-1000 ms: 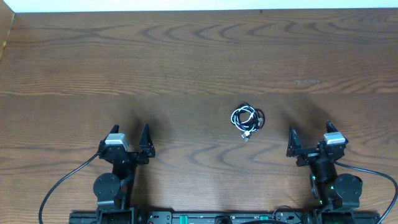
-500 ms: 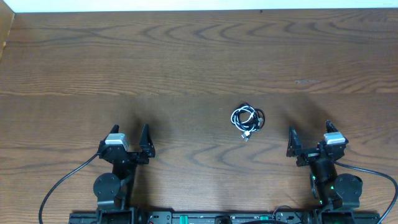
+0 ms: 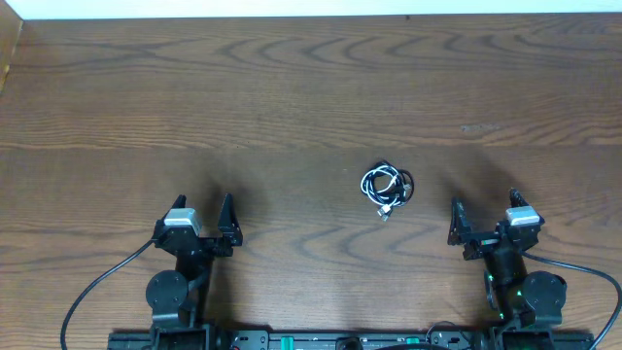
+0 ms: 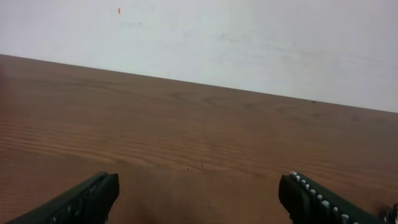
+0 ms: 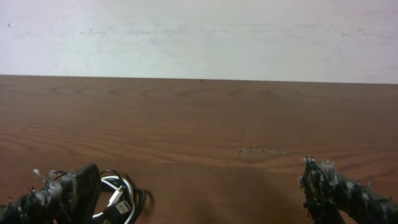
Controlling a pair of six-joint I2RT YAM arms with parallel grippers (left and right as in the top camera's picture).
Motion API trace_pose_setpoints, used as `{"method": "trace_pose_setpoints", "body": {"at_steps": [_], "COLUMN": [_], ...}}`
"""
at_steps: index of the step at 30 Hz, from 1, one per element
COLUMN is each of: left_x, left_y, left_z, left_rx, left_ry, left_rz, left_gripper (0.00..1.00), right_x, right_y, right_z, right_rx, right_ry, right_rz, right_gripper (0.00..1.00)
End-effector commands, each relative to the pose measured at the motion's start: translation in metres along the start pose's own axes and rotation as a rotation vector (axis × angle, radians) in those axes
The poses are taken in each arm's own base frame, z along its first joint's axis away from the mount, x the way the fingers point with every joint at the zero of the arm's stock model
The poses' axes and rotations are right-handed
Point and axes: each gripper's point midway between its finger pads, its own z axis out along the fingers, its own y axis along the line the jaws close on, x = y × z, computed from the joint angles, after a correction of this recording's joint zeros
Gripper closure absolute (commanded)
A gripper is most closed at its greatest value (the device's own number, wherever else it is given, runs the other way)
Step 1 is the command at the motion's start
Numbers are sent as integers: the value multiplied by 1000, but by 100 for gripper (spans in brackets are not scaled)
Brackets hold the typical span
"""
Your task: Untangle cables
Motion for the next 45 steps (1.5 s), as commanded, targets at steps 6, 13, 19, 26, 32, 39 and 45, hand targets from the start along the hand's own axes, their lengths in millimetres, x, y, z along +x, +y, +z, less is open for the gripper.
{"method": "trace_pose_setpoints", "body": {"at_steps": [6,13,19,26,32,39,45], "left_x": [14,14,14,14,14,14,14], "left_y": [1,1,1,1,1,1,1], "left_z": [0,0,0,0,0,0,0], "left_rx": [2,2,3,2,3,2,2], "left_ry": [48,48,48,48,48,48,48], "left_rz": [10,11,10,10,10,11,10], "left_gripper": [13,13,13,13,13,13,13], "right_x": [0,0,0,0,0,0,0], "right_y": [0,0,0,0,0,-2,-3], "right_z": [0,0,0,0,0,0,0], "right_rx": [2,2,2,2,2,10,19], "right_ry": [0,0,0,0,0,-1,-1], "right_rz": [-5,-5,-5,-5,-5,-9,-8], "right_gripper": [1,1,1,1,1,1,1]}}
